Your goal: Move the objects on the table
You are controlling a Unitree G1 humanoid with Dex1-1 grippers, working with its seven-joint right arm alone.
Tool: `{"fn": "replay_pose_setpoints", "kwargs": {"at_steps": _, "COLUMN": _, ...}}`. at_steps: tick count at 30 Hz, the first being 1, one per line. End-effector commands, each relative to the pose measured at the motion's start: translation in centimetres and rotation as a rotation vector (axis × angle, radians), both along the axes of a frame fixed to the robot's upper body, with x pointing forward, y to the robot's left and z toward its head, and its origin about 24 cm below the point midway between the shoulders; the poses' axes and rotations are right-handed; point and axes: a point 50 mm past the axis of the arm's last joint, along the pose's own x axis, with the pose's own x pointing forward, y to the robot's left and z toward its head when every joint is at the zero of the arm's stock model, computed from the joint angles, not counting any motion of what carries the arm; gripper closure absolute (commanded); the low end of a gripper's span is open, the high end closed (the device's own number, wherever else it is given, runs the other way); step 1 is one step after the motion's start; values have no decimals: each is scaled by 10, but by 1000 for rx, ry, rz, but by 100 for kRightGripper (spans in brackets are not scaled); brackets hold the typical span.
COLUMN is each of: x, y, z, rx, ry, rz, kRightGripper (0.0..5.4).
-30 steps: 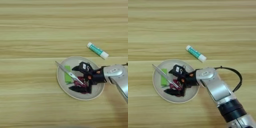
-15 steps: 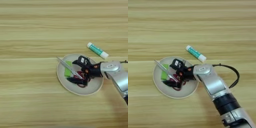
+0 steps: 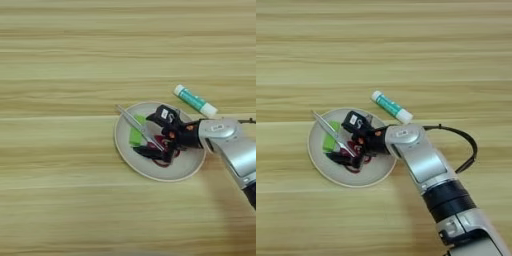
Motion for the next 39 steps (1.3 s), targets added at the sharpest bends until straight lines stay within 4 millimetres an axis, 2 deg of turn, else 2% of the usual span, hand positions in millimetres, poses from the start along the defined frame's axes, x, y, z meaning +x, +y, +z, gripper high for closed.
{"fn": "replay_pose_setpoints", "kwargs": {"at_steps": 1, "x": 19, "y": -15, "z": 10, "rx": -101, "ry": -88, "rz": -113, "kRightGripper": 3}}
{"fn": "replay_pose_setpoints", "kwargs": {"at_steps": 21, "x": 27, "y": -17, "z": 7, "rx": -100, "ry": -86, "rz": -164, "kRightGripper": 3}}
{"fn": "replay_pose_setpoints", "kwargs": {"at_steps": 39, "x": 1, "y": -9, "z": 3, "rx": -83, "ry": -24, "rz": 25, "kRightGripper": 3}}
